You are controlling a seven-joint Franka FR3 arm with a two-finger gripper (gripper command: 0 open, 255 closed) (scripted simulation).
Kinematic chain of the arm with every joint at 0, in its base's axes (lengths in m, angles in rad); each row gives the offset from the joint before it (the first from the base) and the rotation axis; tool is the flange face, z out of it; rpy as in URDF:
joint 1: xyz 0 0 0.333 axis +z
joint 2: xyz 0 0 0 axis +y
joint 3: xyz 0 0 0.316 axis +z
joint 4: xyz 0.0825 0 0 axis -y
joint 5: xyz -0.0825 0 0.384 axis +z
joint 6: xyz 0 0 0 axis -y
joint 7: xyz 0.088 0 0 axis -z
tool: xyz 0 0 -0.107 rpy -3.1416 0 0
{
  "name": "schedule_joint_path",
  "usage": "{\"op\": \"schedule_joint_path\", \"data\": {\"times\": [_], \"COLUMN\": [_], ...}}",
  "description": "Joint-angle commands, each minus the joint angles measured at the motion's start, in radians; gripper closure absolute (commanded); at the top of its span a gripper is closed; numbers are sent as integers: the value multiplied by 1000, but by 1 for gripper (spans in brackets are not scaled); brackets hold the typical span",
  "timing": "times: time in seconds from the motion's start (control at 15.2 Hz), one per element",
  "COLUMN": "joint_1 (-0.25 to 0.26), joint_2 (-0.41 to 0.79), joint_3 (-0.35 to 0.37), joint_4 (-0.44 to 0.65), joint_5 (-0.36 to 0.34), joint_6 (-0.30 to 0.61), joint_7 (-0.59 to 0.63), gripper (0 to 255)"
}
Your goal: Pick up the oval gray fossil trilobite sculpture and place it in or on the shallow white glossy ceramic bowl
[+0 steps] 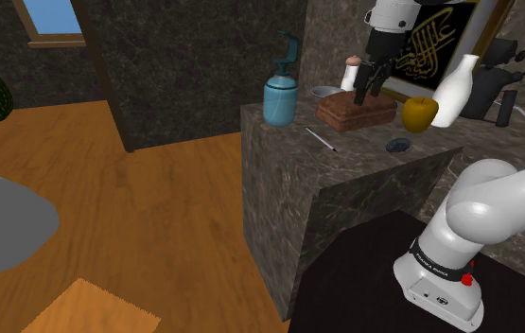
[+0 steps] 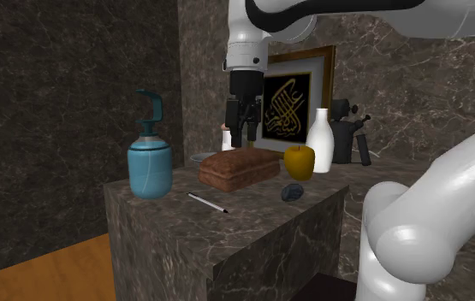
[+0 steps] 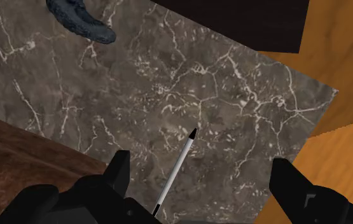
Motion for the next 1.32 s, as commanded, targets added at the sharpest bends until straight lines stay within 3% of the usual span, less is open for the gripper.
{"op": "schedule_joint_path", "data": {"times": [0.0,0.4,0.79,1.06,1.25], "joint_1": [0,0,-32,-69,-80], "joint_2": [0,-209,-381,-457,-466], "joint_3": [0,-119,-280,-416,-451], "joint_4": [0,-217,-377,-448,-481], "joint_5": [0,-90,-225,-337,-367], "joint_6": [0,49,85,113,143], "joint_7": [0,-208,-436,-601,-625], "gripper": [0,0,0,0,0]}}
